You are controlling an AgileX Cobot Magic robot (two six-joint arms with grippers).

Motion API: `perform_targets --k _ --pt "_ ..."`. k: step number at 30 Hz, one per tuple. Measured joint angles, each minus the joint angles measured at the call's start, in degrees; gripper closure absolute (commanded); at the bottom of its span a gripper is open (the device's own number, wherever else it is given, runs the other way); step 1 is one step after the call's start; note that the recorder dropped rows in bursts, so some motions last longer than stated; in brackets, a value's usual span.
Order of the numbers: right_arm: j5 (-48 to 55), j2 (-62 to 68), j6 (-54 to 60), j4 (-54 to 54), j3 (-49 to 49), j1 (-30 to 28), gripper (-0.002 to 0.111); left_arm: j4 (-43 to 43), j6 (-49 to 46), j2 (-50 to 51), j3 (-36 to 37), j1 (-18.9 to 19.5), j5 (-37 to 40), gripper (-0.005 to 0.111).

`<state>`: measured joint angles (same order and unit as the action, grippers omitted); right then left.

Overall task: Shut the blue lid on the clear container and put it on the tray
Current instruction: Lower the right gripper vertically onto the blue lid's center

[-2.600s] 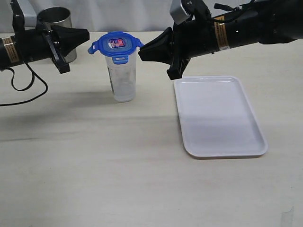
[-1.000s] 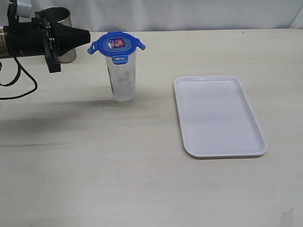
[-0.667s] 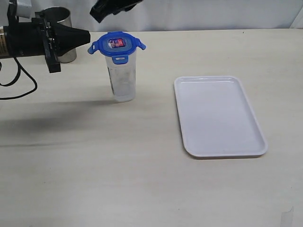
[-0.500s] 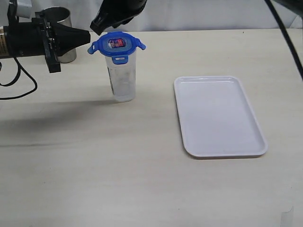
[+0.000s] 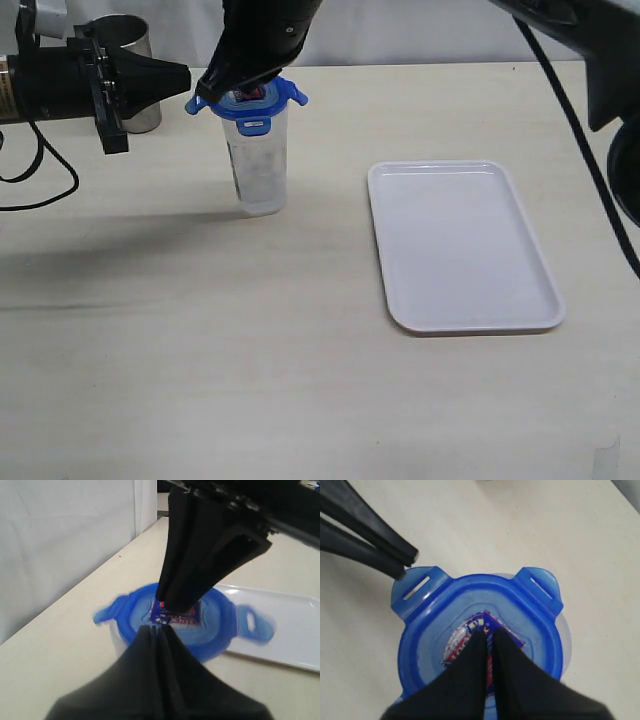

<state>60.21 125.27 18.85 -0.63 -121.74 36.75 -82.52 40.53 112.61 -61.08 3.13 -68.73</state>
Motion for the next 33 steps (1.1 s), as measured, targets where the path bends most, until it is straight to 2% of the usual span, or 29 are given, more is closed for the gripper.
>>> perform_targets --k 33 --pt "-1.37 1.15 -0.87 4.29 -0.34 0.00 0.104 -0.10 0.00 0.00 0.00 0.00 0.00 0.107"
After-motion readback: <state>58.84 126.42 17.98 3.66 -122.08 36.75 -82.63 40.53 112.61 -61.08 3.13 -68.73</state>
